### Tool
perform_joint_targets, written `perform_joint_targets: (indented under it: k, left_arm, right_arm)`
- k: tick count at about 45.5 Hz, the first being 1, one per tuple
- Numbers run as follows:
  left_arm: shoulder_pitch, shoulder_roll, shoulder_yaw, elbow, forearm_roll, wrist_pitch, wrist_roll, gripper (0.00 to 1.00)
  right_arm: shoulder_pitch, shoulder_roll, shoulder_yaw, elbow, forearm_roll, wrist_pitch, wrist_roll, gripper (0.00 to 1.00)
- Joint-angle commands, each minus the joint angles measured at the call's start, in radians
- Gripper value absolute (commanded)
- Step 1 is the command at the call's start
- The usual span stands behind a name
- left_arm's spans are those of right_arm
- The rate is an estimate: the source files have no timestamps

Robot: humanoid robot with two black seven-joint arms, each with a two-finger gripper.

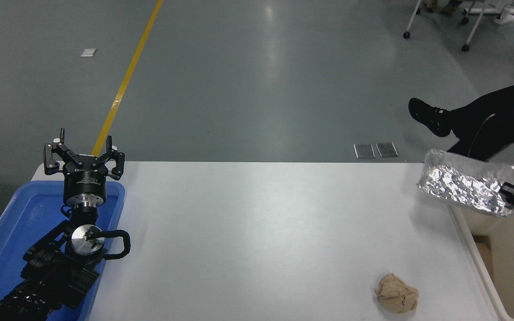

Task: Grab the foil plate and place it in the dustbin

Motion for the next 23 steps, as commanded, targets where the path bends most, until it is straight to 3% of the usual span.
perform_joint_targets:
  k: [1,8,10,11,12,14,15,23]
  left_arm:
    - [0.0,0.0,-0.001,0.0,-0.001,0.001,0.0,0.99]
    - [0.0,0.0,-0.001,0.0,-0.001,0.001,0.0,0.99]
    - [0.0,0.0,-0.001,0.0,-0.001,0.001,0.0,0.99]
    - [0.0,0.0,-0.001,0.0,-0.001,0.0,0.0,0.99]
    - [0.0,0.0,-0.001,0.0,-0.001,0.001,0.0,0.99]
    - [0.0,0.0,-0.001,0.0,-0.001,0.0,0.0,0.99]
    - [0.0,0.0,-0.001,0.0,-0.001,0.001,0.0,0.99]
    - [0.0,0.0,-0.001,0.0,-0.001,0.0,0.0,0.99]
  right_arm:
    - [-0.124,0.063,0.023,-0.087,0.085,-0.129,-0.049,0.0]
    - [-0.131,0.066,0.025,-0.085,0.088,-0.161,-0.059,0.01]
    - [-0.134,0.066,0.025,-0.084,0.091,-0.172,-0.059,0.24]
    - [-0.134,0.066,0.025,-0.082,0.096,-0.18,-0.058,0.41]
    - [-0.134,0.066,0.025,-0.082,0.103,-0.192,-0.058,0.67]
    - [-0.134,0.065,0.025,-0.079,0.11,-0.212,-0.056,0.96]
    - [-0.134,0.066,0.023,-0.078,0.111,-0.213,-0.056,1.0]
    - [-0.131,0.069,0.025,-0.073,0.117,-0.209,-0.056,1.0]
